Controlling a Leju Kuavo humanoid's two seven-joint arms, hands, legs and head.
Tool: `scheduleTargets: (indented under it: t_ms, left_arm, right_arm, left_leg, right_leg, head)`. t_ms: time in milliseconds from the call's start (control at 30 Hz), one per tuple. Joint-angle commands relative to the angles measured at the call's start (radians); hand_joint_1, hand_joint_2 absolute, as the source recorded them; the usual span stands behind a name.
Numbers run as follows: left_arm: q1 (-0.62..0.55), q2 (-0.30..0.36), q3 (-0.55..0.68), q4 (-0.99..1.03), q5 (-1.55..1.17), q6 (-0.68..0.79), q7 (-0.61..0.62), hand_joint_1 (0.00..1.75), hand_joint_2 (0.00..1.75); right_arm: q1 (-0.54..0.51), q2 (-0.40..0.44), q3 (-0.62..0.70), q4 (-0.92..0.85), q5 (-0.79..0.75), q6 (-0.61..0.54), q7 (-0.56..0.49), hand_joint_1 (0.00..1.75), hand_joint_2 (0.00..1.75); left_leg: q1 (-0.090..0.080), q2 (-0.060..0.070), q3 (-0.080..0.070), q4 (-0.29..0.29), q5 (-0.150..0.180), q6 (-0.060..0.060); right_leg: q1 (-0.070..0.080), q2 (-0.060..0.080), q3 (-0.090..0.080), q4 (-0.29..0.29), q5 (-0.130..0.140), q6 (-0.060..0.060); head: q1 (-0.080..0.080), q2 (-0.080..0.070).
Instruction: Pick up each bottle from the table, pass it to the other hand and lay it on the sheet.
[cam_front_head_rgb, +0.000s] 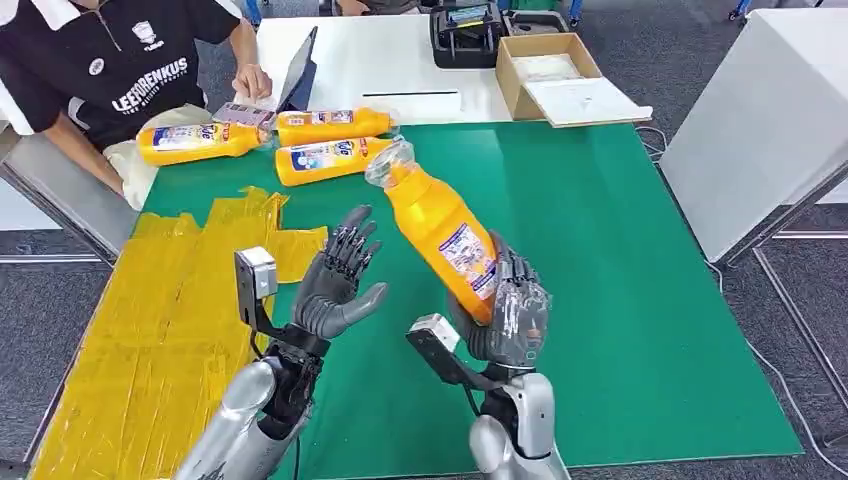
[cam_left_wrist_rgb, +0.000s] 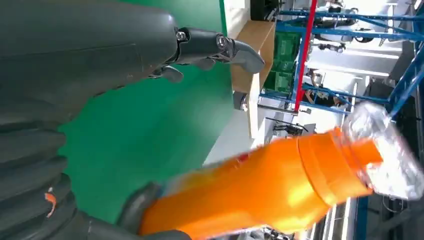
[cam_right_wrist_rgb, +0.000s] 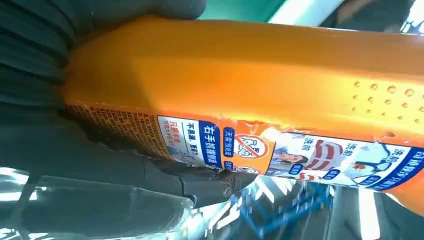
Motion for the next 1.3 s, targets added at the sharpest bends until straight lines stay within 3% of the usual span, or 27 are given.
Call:
scheduleTargets:
  t_ms: [33,167,600,1300]
  left_arm:
    - [-0.054,0.016,-0.013,0.101,0.007,-0.005,0.004,0.0,1.75]
    - [-0.053,0.015,-0.013,0.102,0.007,-0.005,0.004,0.0,1.75]
    - [-0.079,0.009,-0.008,0.138,0.012,-0.01,0.002,0.0,1.75]
    - [-0.103,0.027,0.013,0.161,0.035,-0.002,-0.017,0.0,1.75]
  right_arm:
    - [-0.118,-0.049,0.161,0.206,-0.047,0.019,0.019,1.75,1.75]
    - [-0.118,-0.052,0.161,0.207,-0.048,0.017,0.018,1.75,1.75]
    - [-0.193,-0.044,0.358,0.394,-0.031,0.076,0.04,1.75,1.75]
    - [-0.244,-0.045,0.556,0.512,-0.07,0.144,-0.038,1.75,1.75]
  left_leg:
    - [0.0,0.0,0.006,-0.001,-0.001,-0.002]
    - [-0.001,0.0,0.006,-0.001,-0.002,-0.002]
    - [-0.001,0.001,0.007,0.0,-0.002,-0.003]
    - [0.001,-0.003,0.004,0.0,0.0,-0.003]
  right_leg:
    - [0.0,-0.002,0.006,-0.001,-0.001,0.0]
    - [0.0,-0.003,0.006,-0.001,-0.002,0.0]
    - [0.0,-0.002,0.007,0.0,-0.002,0.0]
    - [0.001,-0.005,0.004,-0.001,-0.002,0.0]
  head:
    - [0.0,0.0]
    - [0.0,0.0]
    - [0.0,0.0]
    - [-0.001,0.0]
